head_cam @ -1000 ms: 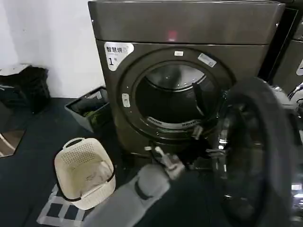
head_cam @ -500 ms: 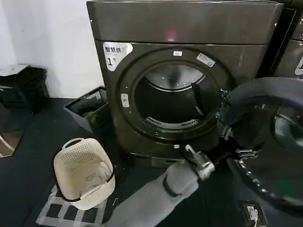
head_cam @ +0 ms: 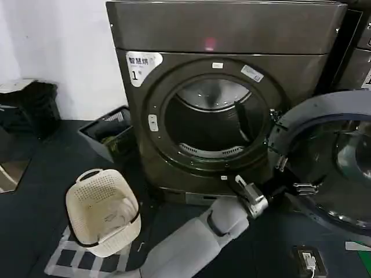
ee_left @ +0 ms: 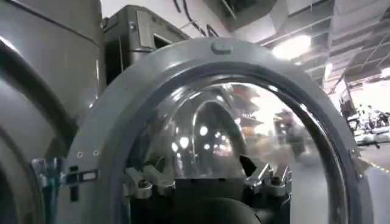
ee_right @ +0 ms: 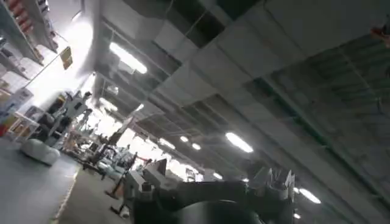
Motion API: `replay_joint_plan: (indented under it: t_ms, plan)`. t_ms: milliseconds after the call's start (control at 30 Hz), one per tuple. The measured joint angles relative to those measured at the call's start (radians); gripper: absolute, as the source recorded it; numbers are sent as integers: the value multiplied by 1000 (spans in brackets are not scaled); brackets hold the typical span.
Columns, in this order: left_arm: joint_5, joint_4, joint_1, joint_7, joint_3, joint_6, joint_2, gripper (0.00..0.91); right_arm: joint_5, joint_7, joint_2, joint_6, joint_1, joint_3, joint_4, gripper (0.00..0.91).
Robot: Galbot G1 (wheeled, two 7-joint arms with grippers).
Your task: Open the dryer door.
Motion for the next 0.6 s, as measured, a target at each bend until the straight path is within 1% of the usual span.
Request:
replay_joint_plan:
  t_ms: [133, 267, 367, 433, 500, 600]
  plan:
    - [-6, -2, -1, 8, -1, 8, 0, 907, 5, 2, 0, 7, -1, -4, -4, 907]
    - [-4, -33, 14, 47, -2, 49, 0, 907, 12, -3, -6, 6, -1, -4, -5, 907]
    - [-19, -98, 39, 69, -14, 98, 0, 907, 15, -7, -13, 6, -2, -5, -12, 907]
    - [-12, -158, 63, 79, -27, 114, 5, 907, 17, -10, -16, 6, -2, -8, -15, 907]
    - [7, -215, 86, 94, -41, 137, 51, 907, 23, -12, -18, 6, -2, -12, -18, 907]
    - [-11, -304, 128, 116, -74, 202, 150, 907, 28, -15, -25, 8, 0, -20, -22, 907]
